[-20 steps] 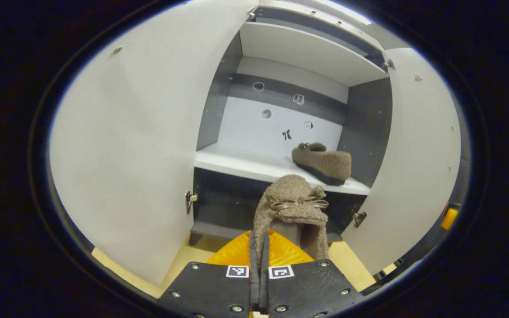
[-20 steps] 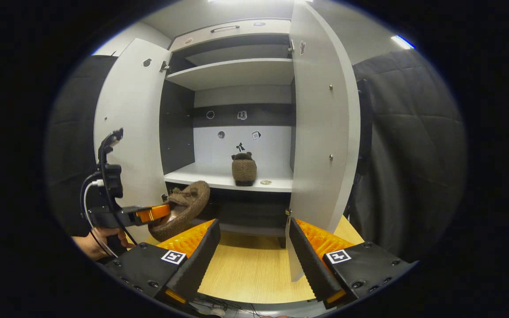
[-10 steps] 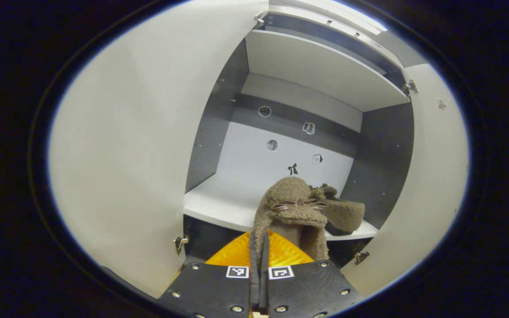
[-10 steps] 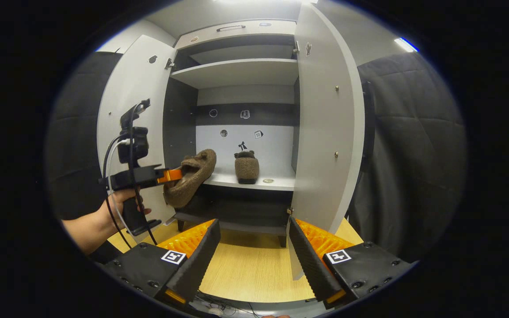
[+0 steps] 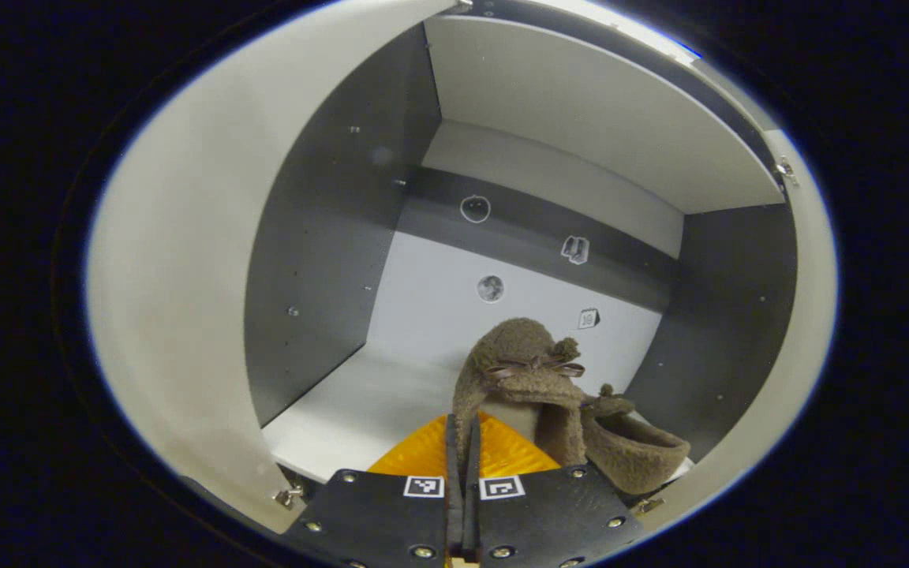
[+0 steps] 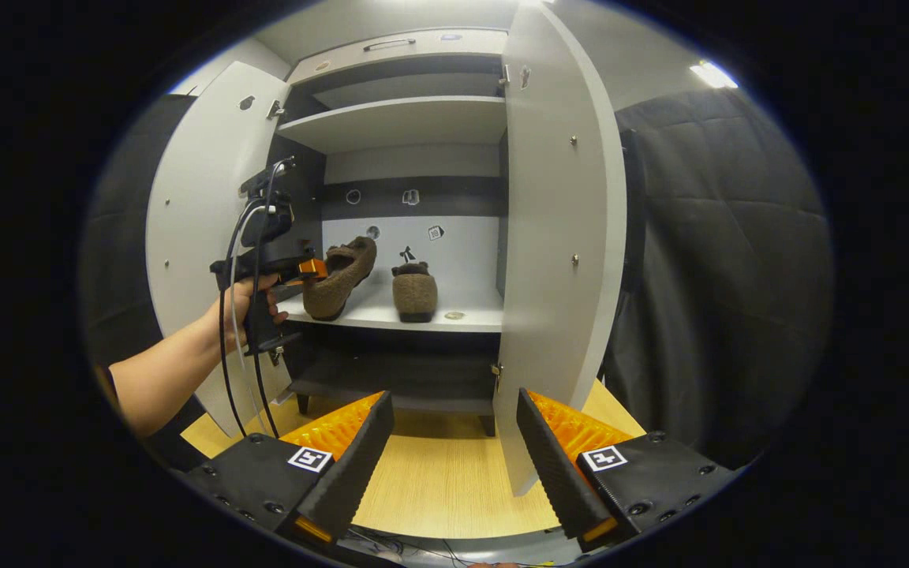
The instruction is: Grab one shoe with the right hand and put it into the shoe cabinet, grab the other shoe with the left hand and put it into the shoe cabinet; then close the right door with the right hand and the left door with the left hand.
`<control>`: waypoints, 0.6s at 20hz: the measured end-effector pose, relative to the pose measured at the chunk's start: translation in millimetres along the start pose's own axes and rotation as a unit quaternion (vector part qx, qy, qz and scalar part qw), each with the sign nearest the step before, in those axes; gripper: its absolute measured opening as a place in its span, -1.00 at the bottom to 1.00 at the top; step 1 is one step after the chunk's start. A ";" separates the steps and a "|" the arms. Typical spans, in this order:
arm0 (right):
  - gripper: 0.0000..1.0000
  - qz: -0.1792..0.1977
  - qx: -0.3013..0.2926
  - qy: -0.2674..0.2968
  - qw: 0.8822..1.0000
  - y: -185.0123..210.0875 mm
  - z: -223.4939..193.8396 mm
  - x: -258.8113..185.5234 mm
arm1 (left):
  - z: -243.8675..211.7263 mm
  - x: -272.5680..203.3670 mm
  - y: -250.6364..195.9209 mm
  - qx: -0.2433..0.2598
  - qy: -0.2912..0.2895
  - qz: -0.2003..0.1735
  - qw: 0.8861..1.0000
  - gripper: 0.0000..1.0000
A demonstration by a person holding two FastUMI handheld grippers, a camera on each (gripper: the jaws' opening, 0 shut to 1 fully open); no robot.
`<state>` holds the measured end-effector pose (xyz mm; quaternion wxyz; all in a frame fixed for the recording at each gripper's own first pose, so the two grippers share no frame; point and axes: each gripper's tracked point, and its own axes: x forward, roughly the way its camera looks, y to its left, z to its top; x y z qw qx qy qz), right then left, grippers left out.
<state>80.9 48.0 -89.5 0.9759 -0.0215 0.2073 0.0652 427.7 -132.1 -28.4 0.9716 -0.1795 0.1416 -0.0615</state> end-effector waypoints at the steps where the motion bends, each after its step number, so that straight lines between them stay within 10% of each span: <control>1: 0.98 -0.003 0.001 0.001 1.000 -0.6 -1.0 0.5 | -2.3 11.5 2.4 0.004 0.009 0.005 1.000 -0.97; 9: 0.99 -0.016 0.003 0.003 1.000 -9.4 -1.2 1.0 | 6.8 35.2 -11.9 0.069 0.018 -0.005 0.997 -0.67; 12: 0.99 -0.016 0.006 -0.007 1.000 -15.9 4.5 -4.1 | 24.6 17.7 -21.0 0.096 -0.013 -0.009 0.995 0.87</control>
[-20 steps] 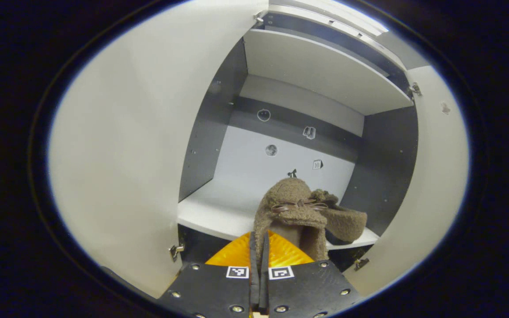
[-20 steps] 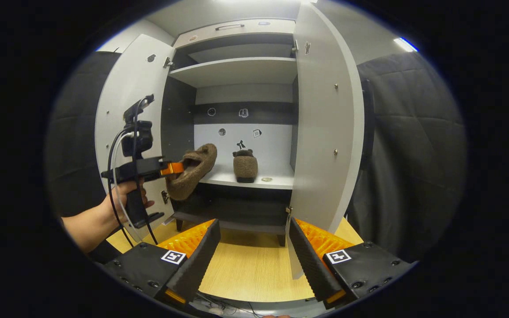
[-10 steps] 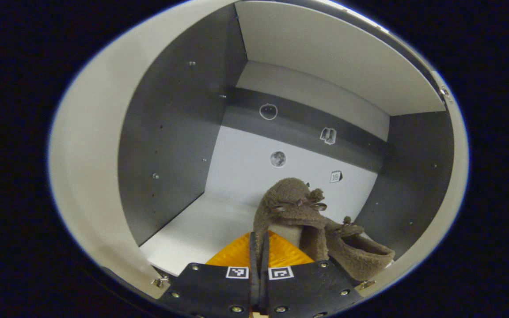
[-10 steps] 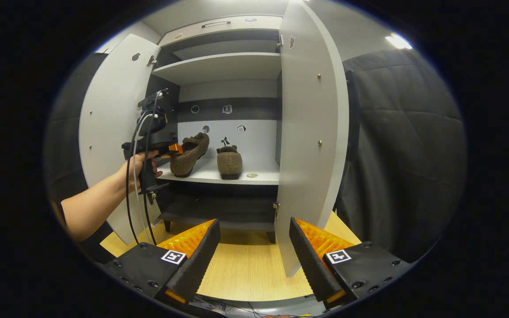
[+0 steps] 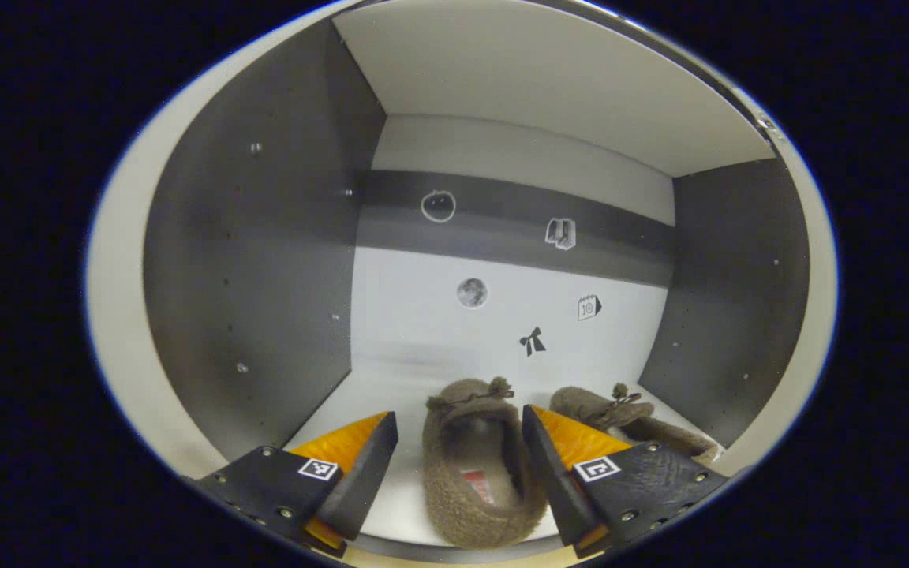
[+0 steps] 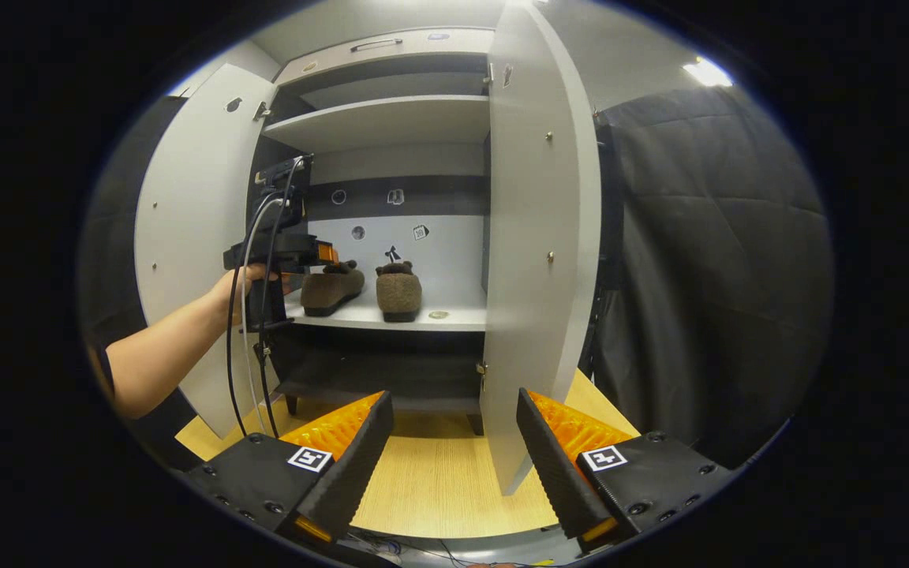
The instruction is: Grab one shoe with the right hand and put it into the shoe cabinet, grab the other shoe with the left hand and put it into the shoe cabinet; then close the right door with the right hand and the left door with the left hand.
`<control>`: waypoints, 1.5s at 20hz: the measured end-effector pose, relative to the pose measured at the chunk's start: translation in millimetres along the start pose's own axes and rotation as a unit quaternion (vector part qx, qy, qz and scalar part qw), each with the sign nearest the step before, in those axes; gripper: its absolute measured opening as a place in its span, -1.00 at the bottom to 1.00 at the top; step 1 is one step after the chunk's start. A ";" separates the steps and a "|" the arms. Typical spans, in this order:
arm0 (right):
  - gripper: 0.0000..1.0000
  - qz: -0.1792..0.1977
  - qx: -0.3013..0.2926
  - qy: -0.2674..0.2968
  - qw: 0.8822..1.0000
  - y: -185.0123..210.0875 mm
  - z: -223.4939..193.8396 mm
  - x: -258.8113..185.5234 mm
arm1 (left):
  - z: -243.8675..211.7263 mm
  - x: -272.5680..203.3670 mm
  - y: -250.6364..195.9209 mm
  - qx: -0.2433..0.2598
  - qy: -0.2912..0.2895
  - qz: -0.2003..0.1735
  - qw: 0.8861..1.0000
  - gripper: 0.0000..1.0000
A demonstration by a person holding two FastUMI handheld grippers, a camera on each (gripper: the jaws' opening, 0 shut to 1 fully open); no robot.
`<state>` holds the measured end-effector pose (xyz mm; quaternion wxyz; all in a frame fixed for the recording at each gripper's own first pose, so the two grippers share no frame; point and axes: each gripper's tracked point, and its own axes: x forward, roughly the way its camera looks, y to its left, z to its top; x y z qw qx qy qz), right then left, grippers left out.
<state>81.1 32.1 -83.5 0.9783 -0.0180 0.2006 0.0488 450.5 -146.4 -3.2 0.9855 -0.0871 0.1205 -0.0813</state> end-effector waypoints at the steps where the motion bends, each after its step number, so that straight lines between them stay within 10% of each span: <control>1: 0.94 -0.001 0.000 -0.005 1.000 -3.0 3.7 -1.9 | 10.2 -11.3 -2.0 0.005 -0.016 0.001 1.000 0.87; 17: 0.98 -0.043 -0.023 -0.080 0.996 -134.0 54.9 -36.8 | 40.4 -271.3 -32.3 0.035 -0.113 -0.010 0.993 0.87; 30: 0.97 -0.114 0.002 -0.144 0.983 -195.6 147.6 -2.7 | 12.1 -396.2 60.3 0.029 -0.095 0.062 0.993 0.87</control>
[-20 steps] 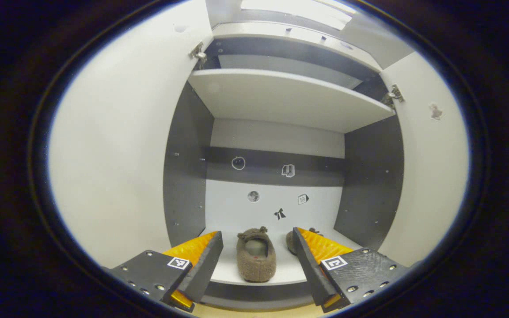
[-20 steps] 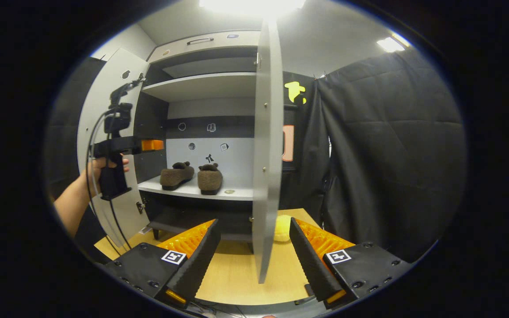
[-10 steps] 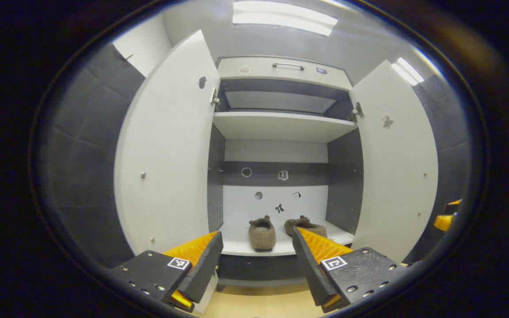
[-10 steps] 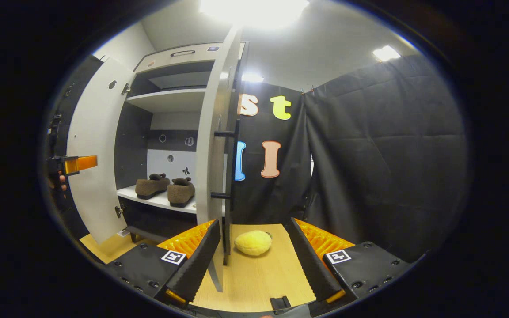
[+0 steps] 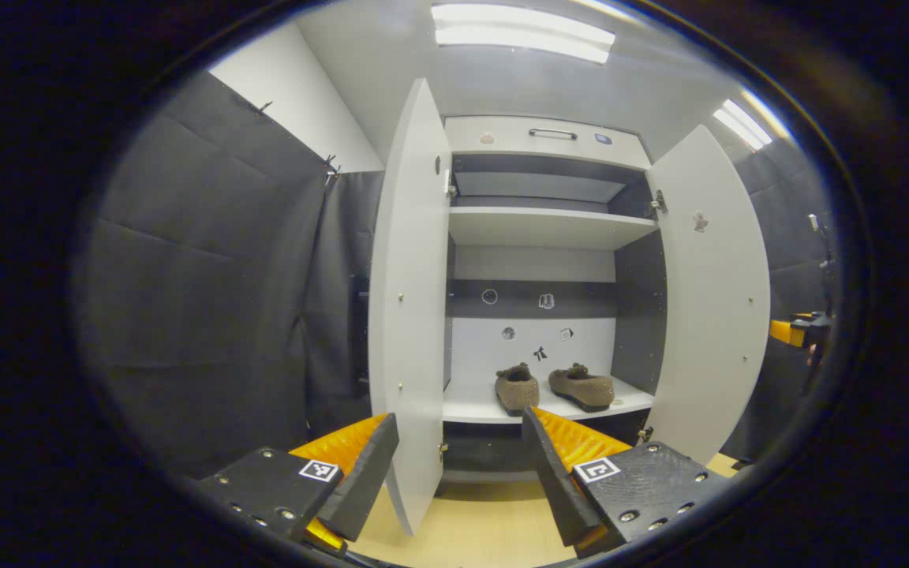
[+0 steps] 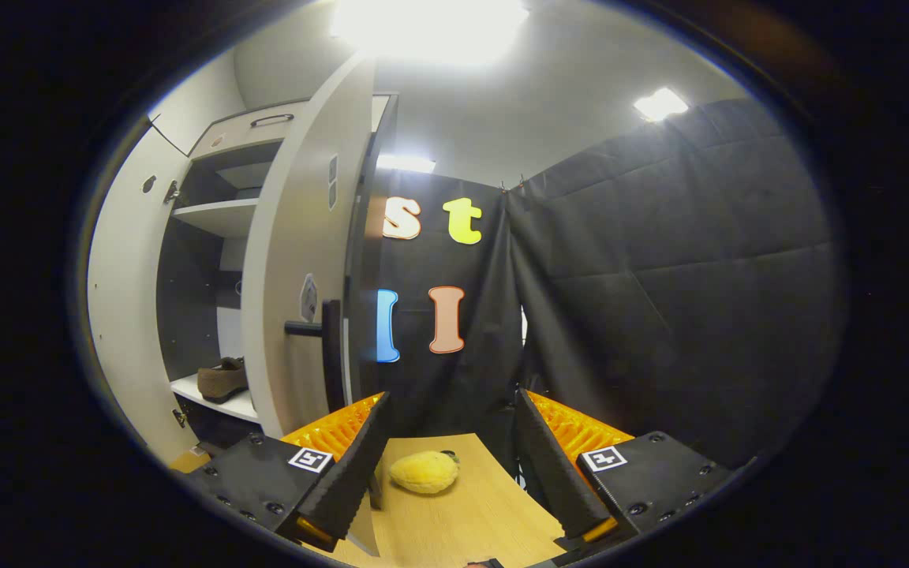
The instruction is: Grab one shoe with the right hand and put it into the shoe cabinet, grab the other shoe with the left hand and put it into the shoe cabinet; then close the right door with the right hand and the left door with the left hand.
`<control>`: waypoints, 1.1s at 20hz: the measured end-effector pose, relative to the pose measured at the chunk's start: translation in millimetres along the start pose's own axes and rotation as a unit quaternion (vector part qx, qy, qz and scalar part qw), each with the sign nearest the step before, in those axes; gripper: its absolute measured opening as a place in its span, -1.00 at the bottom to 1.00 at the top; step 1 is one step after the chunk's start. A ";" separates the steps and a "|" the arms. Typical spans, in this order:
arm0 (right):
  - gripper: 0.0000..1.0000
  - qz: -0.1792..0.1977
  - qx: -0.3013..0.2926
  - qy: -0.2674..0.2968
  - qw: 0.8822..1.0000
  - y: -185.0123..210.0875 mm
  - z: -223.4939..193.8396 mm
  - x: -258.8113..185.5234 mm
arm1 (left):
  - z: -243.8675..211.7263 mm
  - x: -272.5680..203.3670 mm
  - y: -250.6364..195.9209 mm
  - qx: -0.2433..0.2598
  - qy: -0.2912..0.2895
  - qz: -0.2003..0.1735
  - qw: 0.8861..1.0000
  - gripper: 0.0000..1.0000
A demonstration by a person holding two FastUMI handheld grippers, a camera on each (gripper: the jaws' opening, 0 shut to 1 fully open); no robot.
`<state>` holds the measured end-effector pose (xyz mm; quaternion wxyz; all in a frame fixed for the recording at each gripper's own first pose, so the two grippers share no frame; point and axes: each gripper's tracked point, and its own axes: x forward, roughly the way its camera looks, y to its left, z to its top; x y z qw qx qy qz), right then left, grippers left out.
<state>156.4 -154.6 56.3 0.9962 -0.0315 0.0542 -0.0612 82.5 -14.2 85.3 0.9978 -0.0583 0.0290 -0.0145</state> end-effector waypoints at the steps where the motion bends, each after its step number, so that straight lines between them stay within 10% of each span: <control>1: 0.97 -0.006 -0.002 -0.003 1.000 -1.7 3.1 3.9 | -3.4 -2.5 9.6 -0.004 0.004 0.003 1.000 0.87; 15: 0.80 -0.060 -0.002 0.017 0.998 16.8 2.2 18.1 | -5.7 -28.9 164.8 -0.014 0.015 0.095 0.995 0.87; 22: 0.80 -0.038 -0.022 0.011 0.999 63.2 6.2 2.8 | -15.0 -1.6 187.4 -0.040 0.022 0.079 0.996 0.83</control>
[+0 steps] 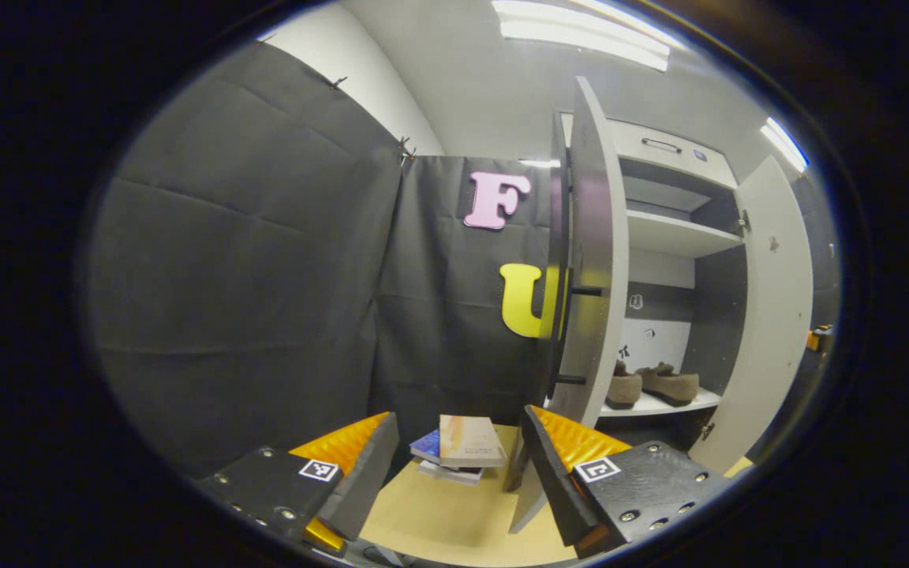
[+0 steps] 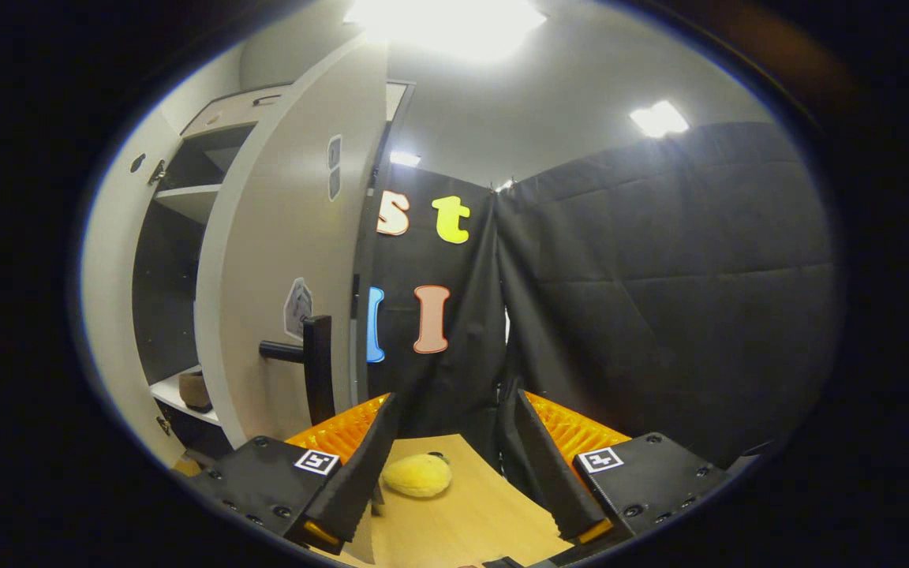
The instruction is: Grab one shoe with the right hand and put it into the shoe cabinet, grab the other shoe with the left hand and put it into the shoe cabinet; then close the right door with the right hand and the left door with the left hand.
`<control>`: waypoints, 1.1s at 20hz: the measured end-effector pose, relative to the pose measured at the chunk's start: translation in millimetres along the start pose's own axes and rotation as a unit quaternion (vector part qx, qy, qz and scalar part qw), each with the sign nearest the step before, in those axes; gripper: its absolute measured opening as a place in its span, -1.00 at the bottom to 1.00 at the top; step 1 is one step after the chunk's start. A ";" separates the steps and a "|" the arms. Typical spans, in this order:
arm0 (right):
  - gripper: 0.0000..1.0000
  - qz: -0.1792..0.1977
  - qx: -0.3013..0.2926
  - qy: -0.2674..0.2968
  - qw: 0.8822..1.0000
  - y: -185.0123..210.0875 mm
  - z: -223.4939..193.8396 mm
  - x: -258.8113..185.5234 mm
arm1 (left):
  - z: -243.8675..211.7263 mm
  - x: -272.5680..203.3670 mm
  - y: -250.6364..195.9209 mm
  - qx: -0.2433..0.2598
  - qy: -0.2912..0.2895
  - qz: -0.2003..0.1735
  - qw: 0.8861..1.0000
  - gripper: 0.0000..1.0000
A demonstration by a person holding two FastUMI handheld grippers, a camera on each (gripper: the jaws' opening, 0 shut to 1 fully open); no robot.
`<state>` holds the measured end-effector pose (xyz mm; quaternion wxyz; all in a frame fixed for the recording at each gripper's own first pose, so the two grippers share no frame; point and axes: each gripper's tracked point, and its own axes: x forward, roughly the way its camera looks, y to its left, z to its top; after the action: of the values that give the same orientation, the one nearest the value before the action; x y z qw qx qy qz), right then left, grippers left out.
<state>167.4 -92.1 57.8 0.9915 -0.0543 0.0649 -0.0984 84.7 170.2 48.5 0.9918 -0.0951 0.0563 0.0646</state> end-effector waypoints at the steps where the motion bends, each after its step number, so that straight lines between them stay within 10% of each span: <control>1: 0.80 0.009 0.002 -0.002 1.000 10.4 0.4 -1.9 | -2.3 2.2 4.1 0.000 0.003 -0.002 1.000 0.83; 17: 0.82 0.083 0.018 -0.003 0.996 135.7 -0.4 4.1 | -16.1 43.2 33.4 -0.012 0.023 -0.015 1.000 0.83; 22: 0.95 0.055 0.046 -0.016 0.997 120.1 -4.1 -2.7 | -9.8 50.0 31.6 -0.013 0.024 -0.026 0.999 0.83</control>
<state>186.8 25.2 39.7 0.9978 -0.0062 0.0478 -0.0456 128.7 204.9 27.0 0.9902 -0.1111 0.0763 0.0369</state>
